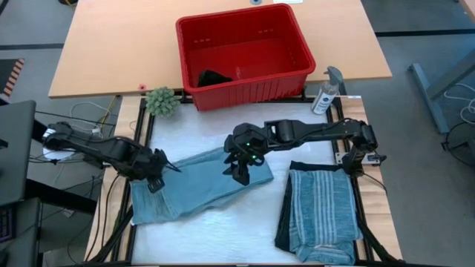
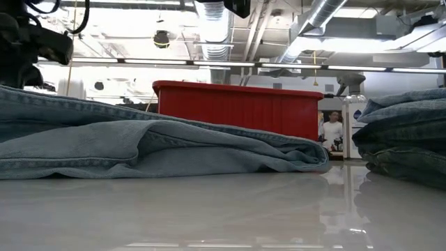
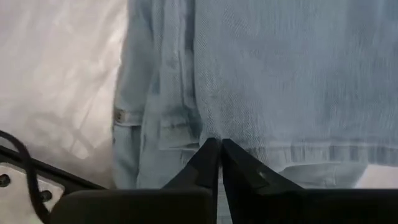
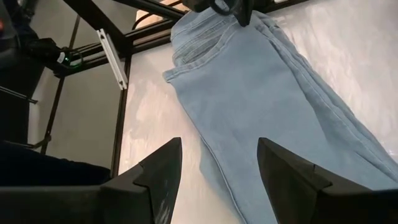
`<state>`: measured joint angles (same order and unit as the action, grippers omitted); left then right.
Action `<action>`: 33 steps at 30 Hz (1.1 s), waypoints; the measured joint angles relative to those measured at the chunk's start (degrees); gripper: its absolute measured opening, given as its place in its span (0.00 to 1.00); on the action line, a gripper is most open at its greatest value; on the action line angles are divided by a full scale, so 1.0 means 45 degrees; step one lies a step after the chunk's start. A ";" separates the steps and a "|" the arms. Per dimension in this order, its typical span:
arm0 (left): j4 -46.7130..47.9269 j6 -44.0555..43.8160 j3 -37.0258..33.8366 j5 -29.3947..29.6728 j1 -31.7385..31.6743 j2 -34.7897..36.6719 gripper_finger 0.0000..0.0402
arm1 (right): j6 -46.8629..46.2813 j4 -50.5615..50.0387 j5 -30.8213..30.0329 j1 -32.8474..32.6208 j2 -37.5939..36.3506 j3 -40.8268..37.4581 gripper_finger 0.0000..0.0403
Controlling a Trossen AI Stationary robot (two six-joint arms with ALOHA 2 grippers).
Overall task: Fold Laundry from Bin
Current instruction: Fold the light blue denim pants
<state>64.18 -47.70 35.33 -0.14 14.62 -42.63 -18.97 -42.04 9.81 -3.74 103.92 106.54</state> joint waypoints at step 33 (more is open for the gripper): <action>0.0095 0.1632 0.0015 -0.1885 -0.1572 -0.2828 0.12 | 0.0099 -0.0291 0.0046 -0.0250 0.0005 0.0000 0.58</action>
<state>64.60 -40.35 35.40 -8.62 7.54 -55.35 -18.52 -43.35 10.02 -4.86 103.94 106.54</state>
